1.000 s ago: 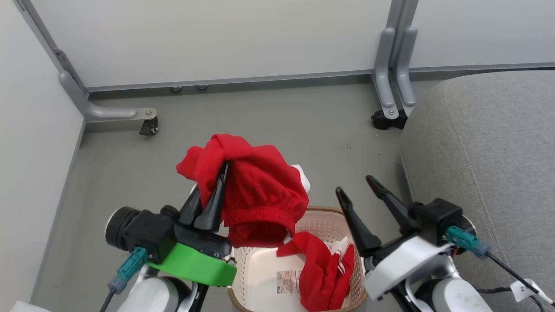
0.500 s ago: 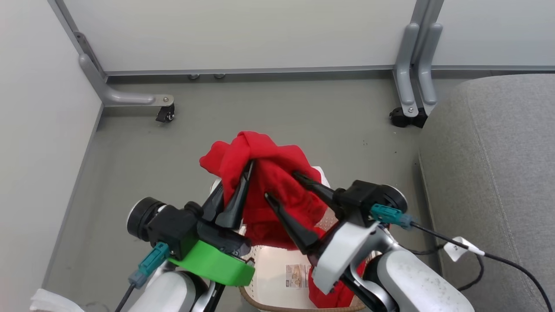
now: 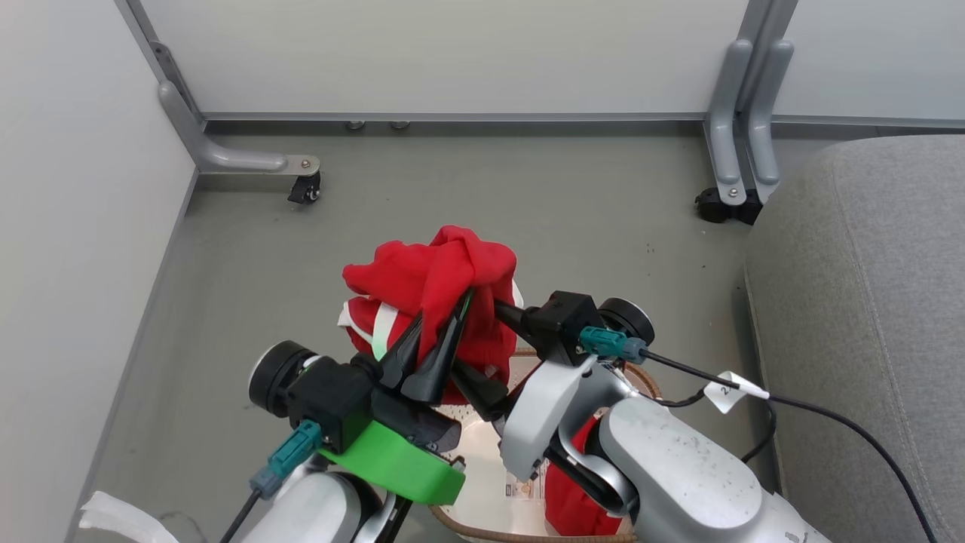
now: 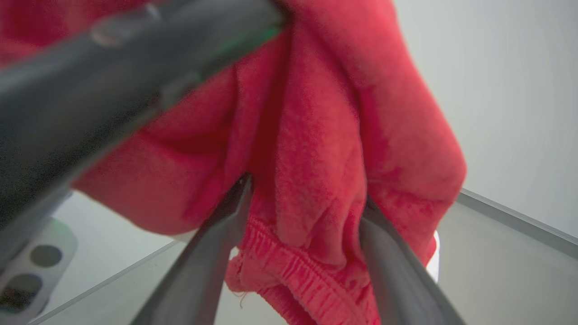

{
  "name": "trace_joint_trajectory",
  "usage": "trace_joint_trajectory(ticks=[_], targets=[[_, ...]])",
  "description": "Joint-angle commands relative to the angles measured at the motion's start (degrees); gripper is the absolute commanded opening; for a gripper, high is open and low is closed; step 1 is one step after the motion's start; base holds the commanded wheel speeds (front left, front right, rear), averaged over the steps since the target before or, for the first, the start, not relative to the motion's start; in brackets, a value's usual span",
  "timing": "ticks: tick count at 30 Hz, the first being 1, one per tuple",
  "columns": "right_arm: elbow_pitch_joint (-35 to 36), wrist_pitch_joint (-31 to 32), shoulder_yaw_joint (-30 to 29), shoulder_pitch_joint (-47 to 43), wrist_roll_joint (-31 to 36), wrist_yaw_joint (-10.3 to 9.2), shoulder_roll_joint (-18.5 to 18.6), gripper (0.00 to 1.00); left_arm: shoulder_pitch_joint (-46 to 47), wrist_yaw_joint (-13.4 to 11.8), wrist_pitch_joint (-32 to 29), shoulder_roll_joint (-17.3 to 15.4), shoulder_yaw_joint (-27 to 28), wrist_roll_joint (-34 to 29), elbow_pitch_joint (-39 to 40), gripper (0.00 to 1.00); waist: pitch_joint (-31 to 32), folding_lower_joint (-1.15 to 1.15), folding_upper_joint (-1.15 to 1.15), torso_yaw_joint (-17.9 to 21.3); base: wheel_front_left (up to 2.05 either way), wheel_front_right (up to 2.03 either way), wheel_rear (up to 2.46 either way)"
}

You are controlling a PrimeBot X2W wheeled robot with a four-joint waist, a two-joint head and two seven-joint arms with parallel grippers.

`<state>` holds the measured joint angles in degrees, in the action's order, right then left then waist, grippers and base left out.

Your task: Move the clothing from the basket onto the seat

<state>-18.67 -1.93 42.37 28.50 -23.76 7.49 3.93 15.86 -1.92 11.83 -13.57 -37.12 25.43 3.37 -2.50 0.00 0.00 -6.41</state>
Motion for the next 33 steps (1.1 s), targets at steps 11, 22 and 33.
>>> trace_joint_trajectory(ticks=[11,22,33], targets=[[-6.5,-4.6,3.6,4.2,-5.2,0.00,-1.0,0.00,0.7,0.5,0.0,0.2,-0.6,1.1,-0.1,0.00,0.7,0.00,0.00,-0.3,0.00,0.00,0.00],[-8.9,-6.5,5.2,5.7,-8.2,0.00,-1.0,0.00,0.2,-0.1,0.3,-0.1,-0.8,1.3,-0.1,0.00,1.2,0.00,0.00,0.0,0.00,0.00,0.00],[-10.2,-7.3,5.5,6.3,-9.2,0.00,-1.0,0.00,0.1,-0.6,0.4,-0.6,-1.0,1.1,-0.1,0.00,1.4,0.00,0.00,0.4,0.00,0.00,0.00]])
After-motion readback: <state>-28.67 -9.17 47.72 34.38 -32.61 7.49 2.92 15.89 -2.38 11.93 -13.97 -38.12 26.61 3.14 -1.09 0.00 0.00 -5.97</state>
